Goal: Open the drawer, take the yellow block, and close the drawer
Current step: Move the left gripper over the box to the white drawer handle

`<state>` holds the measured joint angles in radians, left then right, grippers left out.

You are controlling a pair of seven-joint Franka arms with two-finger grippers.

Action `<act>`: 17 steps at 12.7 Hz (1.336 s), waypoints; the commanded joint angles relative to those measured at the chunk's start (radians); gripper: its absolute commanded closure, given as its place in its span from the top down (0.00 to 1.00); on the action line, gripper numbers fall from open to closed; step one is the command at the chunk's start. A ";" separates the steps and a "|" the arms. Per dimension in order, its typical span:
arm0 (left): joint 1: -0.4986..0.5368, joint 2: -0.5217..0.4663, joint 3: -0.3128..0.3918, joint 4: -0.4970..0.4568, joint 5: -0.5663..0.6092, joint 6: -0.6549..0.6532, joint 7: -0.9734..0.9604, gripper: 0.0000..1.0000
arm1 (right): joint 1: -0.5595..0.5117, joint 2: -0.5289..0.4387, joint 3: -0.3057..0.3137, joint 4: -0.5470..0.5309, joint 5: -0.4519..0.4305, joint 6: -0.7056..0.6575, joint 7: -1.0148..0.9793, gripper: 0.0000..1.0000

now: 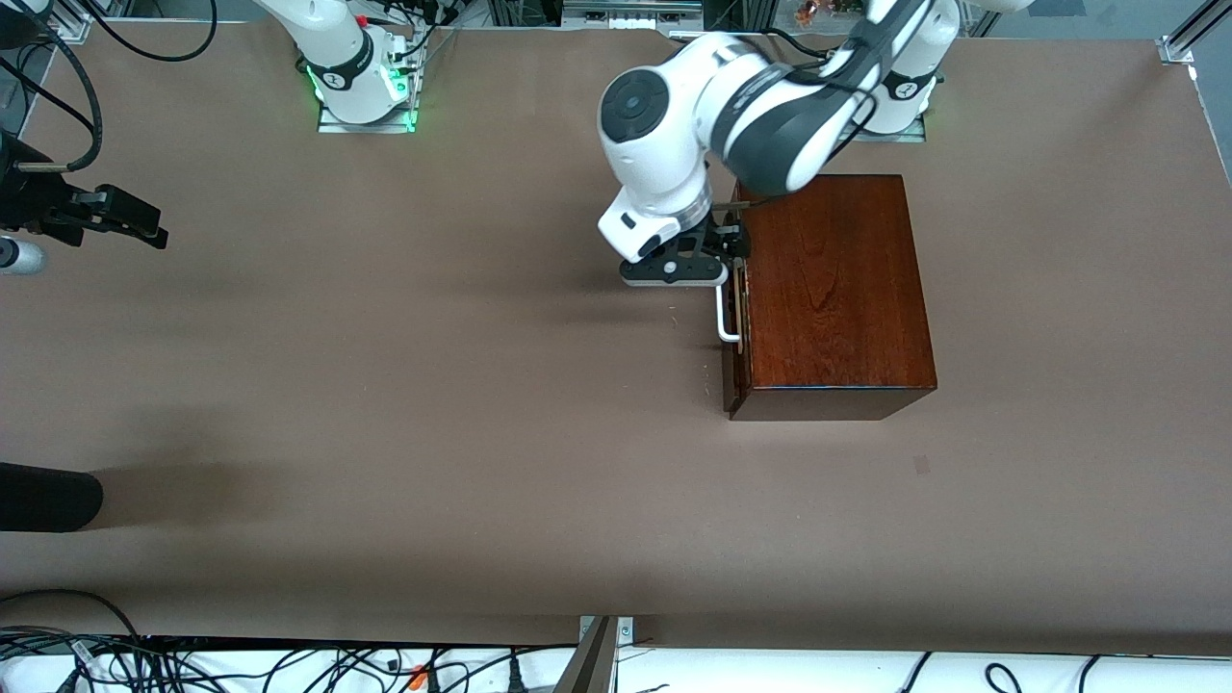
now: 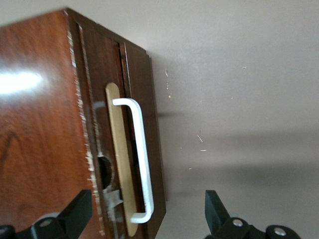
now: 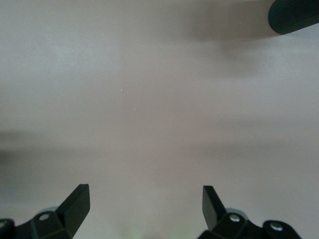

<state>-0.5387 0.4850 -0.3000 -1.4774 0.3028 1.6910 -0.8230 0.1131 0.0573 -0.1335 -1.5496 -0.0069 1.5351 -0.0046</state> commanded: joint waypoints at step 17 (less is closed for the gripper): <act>-0.021 0.126 0.024 -0.087 0.105 0.111 -0.048 1.00 | -0.004 -0.020 0.005 -0.020 -0.008 0.007 0.003 1.00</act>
<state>-0.5569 0.6232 -0.2753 -1.5266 0.3783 1.7735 -0.8564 0.1131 0.0573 -0.1335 -1.5496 -0.0069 1.5351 -0.0046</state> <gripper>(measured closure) 0.000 0.000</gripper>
